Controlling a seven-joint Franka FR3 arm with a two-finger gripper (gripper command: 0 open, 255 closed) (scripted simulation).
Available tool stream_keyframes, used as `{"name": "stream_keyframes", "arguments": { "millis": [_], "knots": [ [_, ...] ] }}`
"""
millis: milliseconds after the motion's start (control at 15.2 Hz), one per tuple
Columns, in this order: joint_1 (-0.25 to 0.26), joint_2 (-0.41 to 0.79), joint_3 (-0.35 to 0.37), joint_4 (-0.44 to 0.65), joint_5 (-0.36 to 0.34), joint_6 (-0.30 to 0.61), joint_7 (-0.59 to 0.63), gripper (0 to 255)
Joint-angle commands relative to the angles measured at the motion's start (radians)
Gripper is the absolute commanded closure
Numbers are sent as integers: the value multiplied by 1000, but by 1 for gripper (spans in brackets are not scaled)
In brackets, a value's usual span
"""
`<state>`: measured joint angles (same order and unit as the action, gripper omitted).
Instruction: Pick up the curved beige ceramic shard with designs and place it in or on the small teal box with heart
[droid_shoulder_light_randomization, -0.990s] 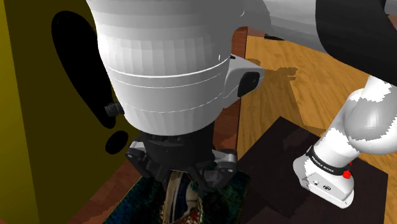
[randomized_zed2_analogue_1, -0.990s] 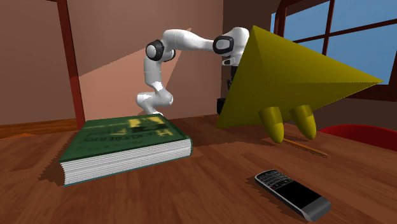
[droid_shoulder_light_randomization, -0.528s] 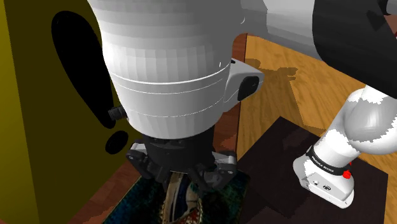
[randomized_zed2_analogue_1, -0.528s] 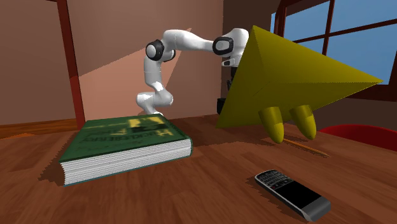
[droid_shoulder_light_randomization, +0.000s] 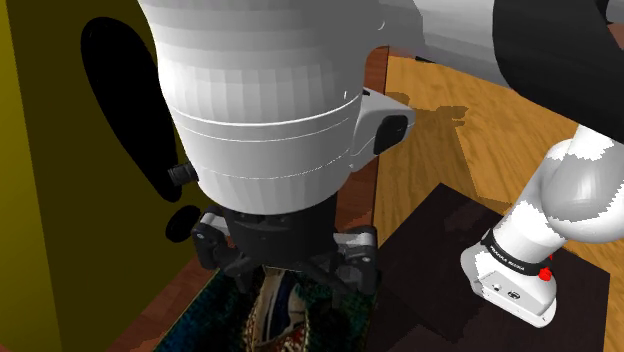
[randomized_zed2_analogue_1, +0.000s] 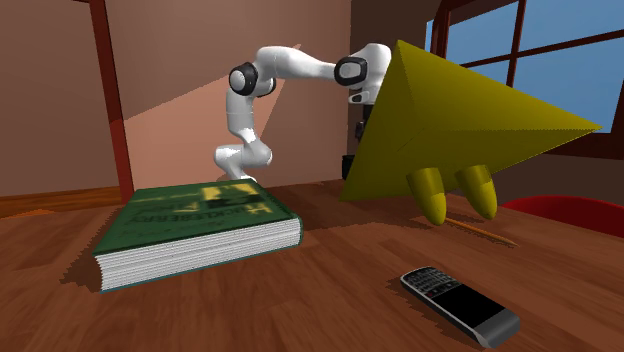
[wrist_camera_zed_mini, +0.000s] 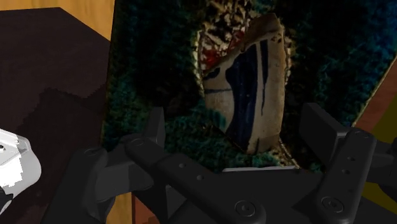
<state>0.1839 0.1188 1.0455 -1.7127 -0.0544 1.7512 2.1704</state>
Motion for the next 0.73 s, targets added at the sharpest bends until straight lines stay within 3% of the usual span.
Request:
{"name": "stream_keyframes", "arguments": {
  "millis": [0,132,660],
  "knots": [
    [5,7,1,58,-5,-55,3,0],
    [16,23,2,131,-19,-119,11,0],
    [16,23,2,130,-19,-118,11,0]
  ]
}}
